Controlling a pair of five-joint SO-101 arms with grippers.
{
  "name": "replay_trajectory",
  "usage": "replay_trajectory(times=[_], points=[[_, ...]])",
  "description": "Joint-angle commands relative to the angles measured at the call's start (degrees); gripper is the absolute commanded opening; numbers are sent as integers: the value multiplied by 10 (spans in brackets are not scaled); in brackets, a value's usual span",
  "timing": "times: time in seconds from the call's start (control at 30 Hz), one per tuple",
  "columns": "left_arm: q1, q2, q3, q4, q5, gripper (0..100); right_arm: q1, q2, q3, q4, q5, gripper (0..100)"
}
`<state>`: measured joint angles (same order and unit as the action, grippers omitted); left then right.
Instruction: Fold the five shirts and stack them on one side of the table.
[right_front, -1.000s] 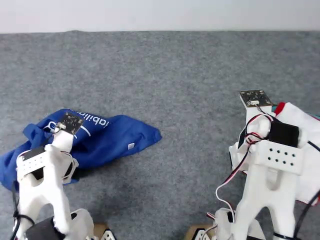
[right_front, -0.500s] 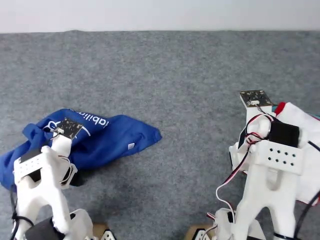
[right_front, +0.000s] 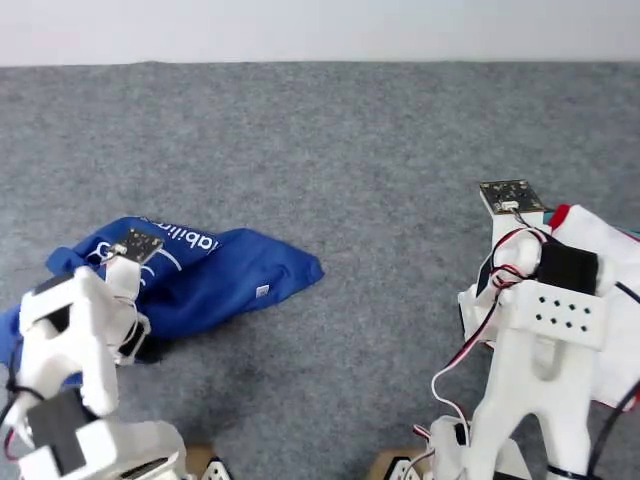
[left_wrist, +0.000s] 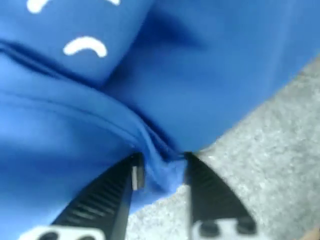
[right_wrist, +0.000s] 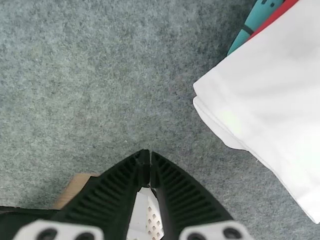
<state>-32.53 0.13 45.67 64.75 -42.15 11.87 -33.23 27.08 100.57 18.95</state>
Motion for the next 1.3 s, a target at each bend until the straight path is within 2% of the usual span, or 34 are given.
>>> replay_trajectory(times=[0.0,0.17,0.33,0.4,0.6,0.8,0.93,1.1,1.27], points=[[-9,33,-36,11,-8,6,-4,-14,-4,20,-4,9],[-9,-55,-33,43,-7,5,-4,-14,-4,20,-4,9],[-11,-213,-37,105,-4,5,-6,-18,-8,20,-4,9],[-33,-288,-41,132,-3,5,-15,-18,-17,21,-4,9],[-159,-504,-45,142,11,5,-95,-11,-73,15,-5,9],[-278,-614,-44,142,23,5,-213,44,-120,-61,-6,9],[-361,-645,-40,141,49,5,-278,135,-178,-98,-7,9],[-452,-667,-2,141,69,5,-349,287,-317,-109,-6,9],[-499,-699,36,134,71,5,-422,459,-510,-105,-4,9]])
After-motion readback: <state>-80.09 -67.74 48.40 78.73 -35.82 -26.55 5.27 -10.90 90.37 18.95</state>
